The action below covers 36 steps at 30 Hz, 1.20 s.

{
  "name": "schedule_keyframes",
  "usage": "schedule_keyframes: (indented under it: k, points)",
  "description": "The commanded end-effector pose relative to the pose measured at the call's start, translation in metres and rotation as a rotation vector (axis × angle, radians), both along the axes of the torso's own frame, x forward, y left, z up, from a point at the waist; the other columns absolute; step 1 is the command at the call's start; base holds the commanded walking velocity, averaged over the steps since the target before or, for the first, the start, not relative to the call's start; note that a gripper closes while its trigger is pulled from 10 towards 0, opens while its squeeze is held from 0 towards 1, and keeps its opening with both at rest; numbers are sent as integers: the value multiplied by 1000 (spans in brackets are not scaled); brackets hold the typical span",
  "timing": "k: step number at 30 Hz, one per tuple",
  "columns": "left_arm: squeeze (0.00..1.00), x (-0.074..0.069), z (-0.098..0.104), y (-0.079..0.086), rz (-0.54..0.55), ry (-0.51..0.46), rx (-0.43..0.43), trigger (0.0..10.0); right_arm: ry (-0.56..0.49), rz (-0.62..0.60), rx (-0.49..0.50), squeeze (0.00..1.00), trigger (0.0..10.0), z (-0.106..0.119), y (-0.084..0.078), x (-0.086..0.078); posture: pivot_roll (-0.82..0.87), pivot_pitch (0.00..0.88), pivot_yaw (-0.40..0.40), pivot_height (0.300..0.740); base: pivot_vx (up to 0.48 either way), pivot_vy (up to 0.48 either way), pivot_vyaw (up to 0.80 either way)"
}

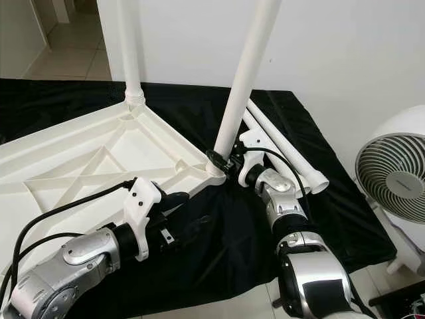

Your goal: Building children table

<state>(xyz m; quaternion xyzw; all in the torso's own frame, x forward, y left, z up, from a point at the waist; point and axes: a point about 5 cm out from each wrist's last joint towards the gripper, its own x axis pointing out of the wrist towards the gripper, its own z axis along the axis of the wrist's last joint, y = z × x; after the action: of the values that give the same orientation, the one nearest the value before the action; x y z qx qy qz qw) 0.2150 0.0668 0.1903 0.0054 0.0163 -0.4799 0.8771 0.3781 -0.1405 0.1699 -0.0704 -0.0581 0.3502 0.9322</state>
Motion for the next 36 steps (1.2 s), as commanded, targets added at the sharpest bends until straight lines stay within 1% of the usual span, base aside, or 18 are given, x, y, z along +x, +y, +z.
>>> schedule_keyframes:
  k: [1,9,13,14,17,21,23,32,33,36]
  points:
    - [0,-1,-2,-2,-27,19,5,10000,72,12,-22,0,0,-17,-3,-4,97,93,-69,740,0,0,0]
    - [0,-1,-2,-2,-34,21,6,10000,112,-21,0,0,0,-25,-7,-5,91,86,-60,740,0,0,0]
    - [0,-1,-2,-3,-45,18,9,10000,176,-91,17,0,0,-29,-8,0,91,82,-57,740,0,0,0]
    - [0,-1,-2,-3,-45,18,9,10000,176,-91,17,0,0,-29,-8,0,91,82,-57,740,0,0,0]
    - [0,-1,-1,-3,-47,17,11,10000,219,-113,31,0,0,-30,-9,2,96,78,-57,740,0,0,0]
    - [0,-2,-1,-2,-47,18,11,10000,237,-122,35,0,0,-31,-8,3,96,78,-57,740,0,0,0]
    - [0,-2,-1,-2,-45,22,11,10000,263,-137,31,0,0,-30,-6,5,98,81,-55,740,0,0,0]
    - [0,-4,-2,-2,-44,28,8,10000,282,-142,13,0,0,-30,0,7,98,93,-58,740,0,0,0]
    - [0,-4,-2,-2,-42,28,8,10000,279,-155,-2,0,10000,-31,0,7,99,94,-59,740,0,0,0]
    - [0,-4,-2,-2,-40,29,7,10000,277,-170,-8,0,10000,-31,1,8,99,95,-62,740,0,0,0]
